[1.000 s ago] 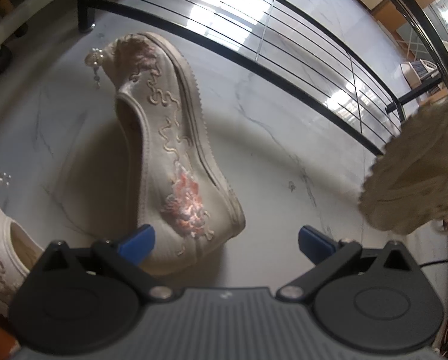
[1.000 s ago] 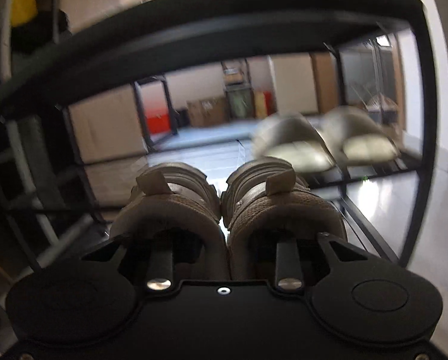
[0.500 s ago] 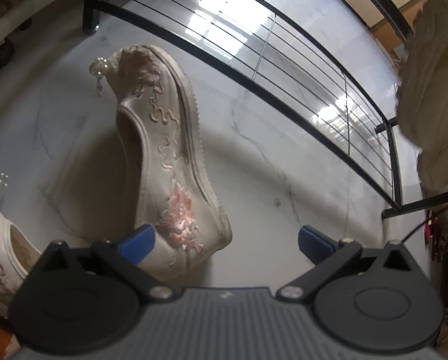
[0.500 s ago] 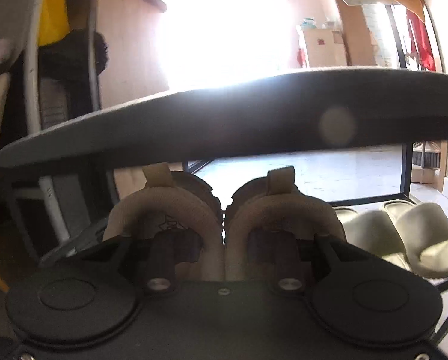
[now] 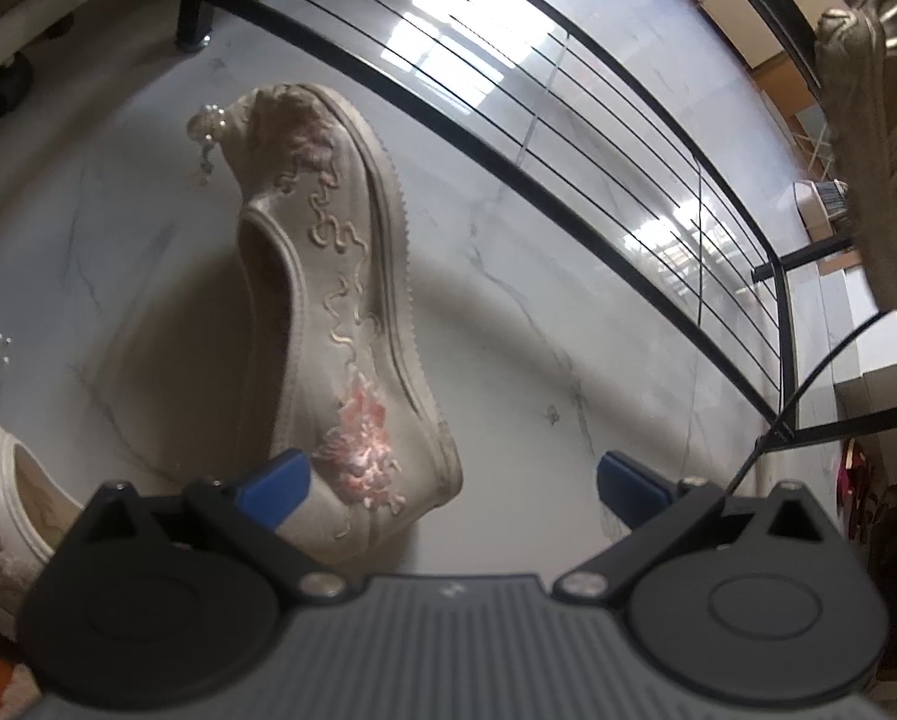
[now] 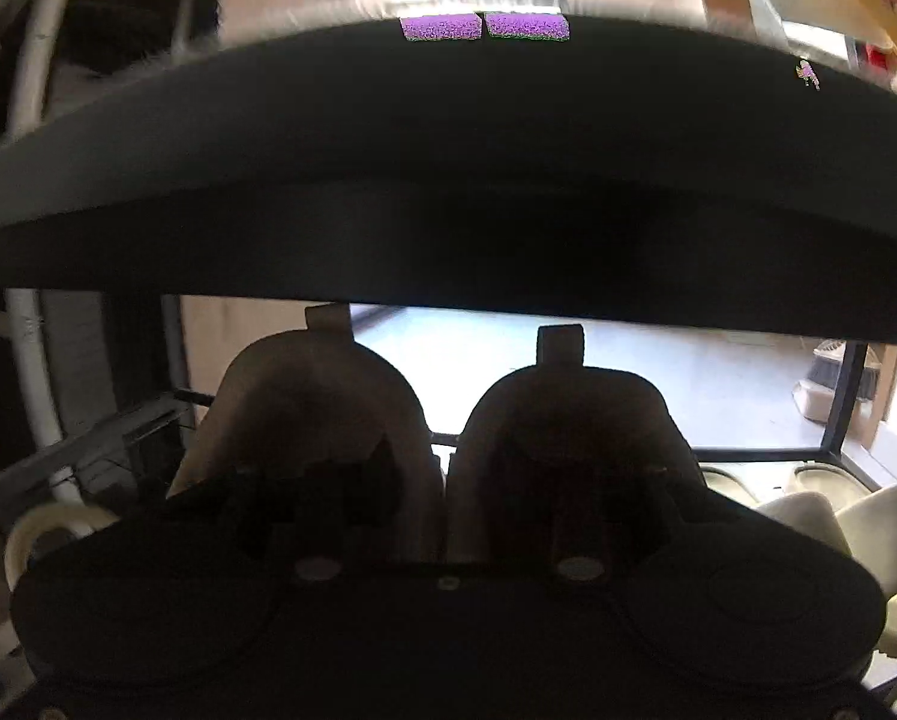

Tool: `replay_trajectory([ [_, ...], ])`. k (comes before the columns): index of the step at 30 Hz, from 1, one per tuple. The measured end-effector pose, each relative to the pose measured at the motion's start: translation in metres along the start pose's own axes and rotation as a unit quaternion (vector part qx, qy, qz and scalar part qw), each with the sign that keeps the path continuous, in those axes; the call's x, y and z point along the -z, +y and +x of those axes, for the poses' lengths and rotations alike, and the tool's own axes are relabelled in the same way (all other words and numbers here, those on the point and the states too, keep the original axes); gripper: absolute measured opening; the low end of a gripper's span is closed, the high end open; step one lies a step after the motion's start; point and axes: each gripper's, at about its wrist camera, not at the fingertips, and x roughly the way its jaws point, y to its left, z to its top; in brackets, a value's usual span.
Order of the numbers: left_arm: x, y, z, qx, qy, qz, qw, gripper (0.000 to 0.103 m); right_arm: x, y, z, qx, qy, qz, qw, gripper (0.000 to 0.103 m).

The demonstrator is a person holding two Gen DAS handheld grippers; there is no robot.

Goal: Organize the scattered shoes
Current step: 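Lower the sneaker pair onto the shelf beside the cream slides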

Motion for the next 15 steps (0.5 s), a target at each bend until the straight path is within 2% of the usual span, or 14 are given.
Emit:
replay_trajectory([
  [1, 0.000, -0.001, 0.000, -0.002, -0.001, 0.001, 1.0000, 0.102, -0.002, 0.000, 0.003, -0.001, 0.006, 0.000, 1.000, 0.035],
  [6, -0.001, -0.003, 0.002, 0.004, 0.007, 0.003, 1.0000, 0.102, -0.015, -0.003, 0.023, 0.000, 0.050, 0.003, 0.999, 0.051],
  [9, -0.001, -0.002, 0.003, 0.004, 0.009, 0.001, 0.9999, 0.102, -0.021, -0.004, 0.030, 0.016, 0.064, 0.008, 0.998, 0.073],
  [10, -0.001, -0.002, 0.003, 0.004, 0.009, 0.000, 0.9999, 0.102, -0.023, -0.003, 0.029, 0.018, 0.064, 0.005, 0.998, 0.088],
  [11, -0.001, -0.002, 0.003, 0.004, 0.010, 0.000, 0.9999, 0.102, -0.024, -0.003, 0.027, 0.021, 0.063, 0.002, 0.998, 0.096],
  [15, -0.001, -0.003, 0.002, 0.008, 0.009, 0.001, 0.9999, 0.102, -0.030, -0.001, 0.022, 0.033, 0.061, -0.009, 0.998, 0.099],
])
